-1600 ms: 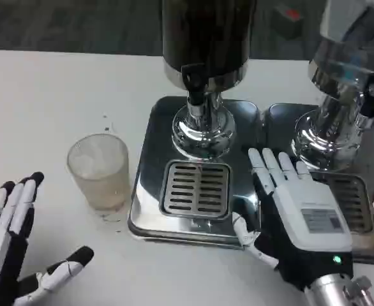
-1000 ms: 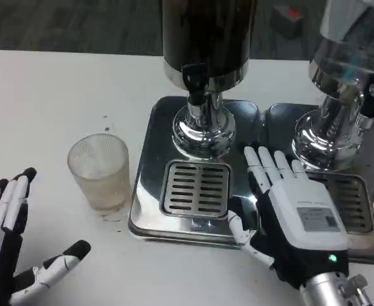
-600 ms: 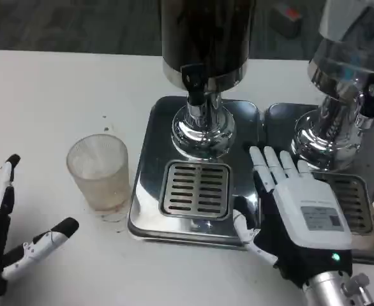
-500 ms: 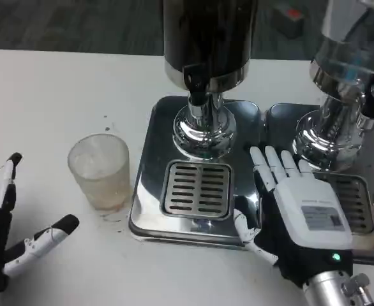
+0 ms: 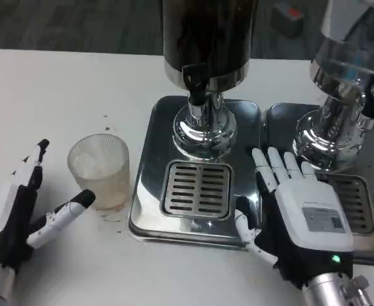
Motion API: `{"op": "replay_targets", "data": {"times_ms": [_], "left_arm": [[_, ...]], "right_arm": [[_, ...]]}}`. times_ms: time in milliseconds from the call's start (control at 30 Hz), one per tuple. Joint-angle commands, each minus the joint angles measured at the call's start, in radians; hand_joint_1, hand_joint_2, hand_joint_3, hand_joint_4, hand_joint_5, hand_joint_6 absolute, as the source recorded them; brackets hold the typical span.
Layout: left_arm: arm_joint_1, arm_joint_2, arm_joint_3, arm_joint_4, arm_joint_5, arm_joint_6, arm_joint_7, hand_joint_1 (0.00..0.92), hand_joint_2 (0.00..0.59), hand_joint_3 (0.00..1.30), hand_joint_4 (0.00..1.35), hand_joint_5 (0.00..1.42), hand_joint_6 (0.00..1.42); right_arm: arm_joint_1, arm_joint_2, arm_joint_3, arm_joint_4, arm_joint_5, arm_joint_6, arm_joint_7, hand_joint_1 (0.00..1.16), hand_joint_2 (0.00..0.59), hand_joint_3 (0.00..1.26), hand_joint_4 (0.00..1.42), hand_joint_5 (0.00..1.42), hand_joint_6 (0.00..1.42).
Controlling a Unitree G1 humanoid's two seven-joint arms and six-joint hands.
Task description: Grasp the cup under the faucet to collect the drink, then remove the cup.
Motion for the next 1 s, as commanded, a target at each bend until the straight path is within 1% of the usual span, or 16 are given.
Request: {"op": "replay_targets", "data": {"times_ms": [33, 267, 500, 600, 633, 733, 867, 1000], "left_arm": [[-0.077, -0.003, -0.033, 0.071, 0.007, -0.009, -0.022, 0.077, 0.004, 0.0, 0.0, 0.0, 0.0], [-0.141, -0.014, -0.075, 0.126, 0.004, -0.002, -0.058, 0.095, 0.009, 0.0, 0.0, 0.0, 0.0], [-0.156, -0.026, -0.081, 0.148, -0.005, -0.016, -0.094, 0.105, 0.006, 0.0, 0.0, 0.0, 0.0], [-0.159, -0.031, -0.081, 0.151, -0.006, -0.017, -0.097, 0.139, 0.005, 0.0, 0.0, 0.0, 0.0], [-0.161, -0.033, -0.081, 0.153, -0.006, -0.017, -0.097, 0.152, 0.012, 0.0, 0.0, 0.0, 0.0], [-0.167, -0.039, -0.082, 0.157, -0.006, -0.022, -0.095, 0.207, 0.019, 0.0, 0.0, 0.04, 0.0], [-0.172, -0.056, -0.07, 0.164, -0.025, -0.03, -0.101, 0.229, 0.021, 0.0, 0.0, 0.09, 0.01], [-0.181, -0.069, -0.076, 0.172, -0.031, -0.016, -0.101, 0.247, 0.029, 0.0, 0.0, 0.14, 0.07]], "right_arm": [[0.014, 0.009, 0.008, -0.023, -0.01, 0.013, -0.001, 0.31, 0.562, 0.04, 0.0, 0.0, 0.0], [0.021, 0.017, 0.012, -0.032, -0.014, 0.03, 0.004, 0.31, 0.562, 0.05, 0.0, 0.0, 0.0], [0.024, 0.02, 0.016, -0.037, -0.016, 0.037, 0.001, 0.31, 0.562, 0.06, 0.0, 0.0, 0.0], [0.024, 0.021, 0.015, -0.038, -0.016, 0.038, 0.002, 0.31, 0.562, 0.06, 0.0, 0.0, 0.0], [0.024, 0.022, 0.015, -0.038, -0.016, 0.038, 0.002, 0.31, 0.562, 0.07, 0.0, 0.0, 0.0], [0.023, 0.022, 0.016, -0.037, -0.015, 0.038, 0.002, 0.31, 0.561, 0.07, 0.0, 0.0, 0.0], [0.021, 0.023, 0.016, -0.038, -0.011, 0.038, 0.008, 0.32, 0.557, 0.07, 0.0, 0.0, 0.0], [0.022, 0.023, 0.013, -0.041, -0.012, 0.04, 0.011, 0.32, 0.555, 0.08, 0.0, 0.0, 0.0]]}}
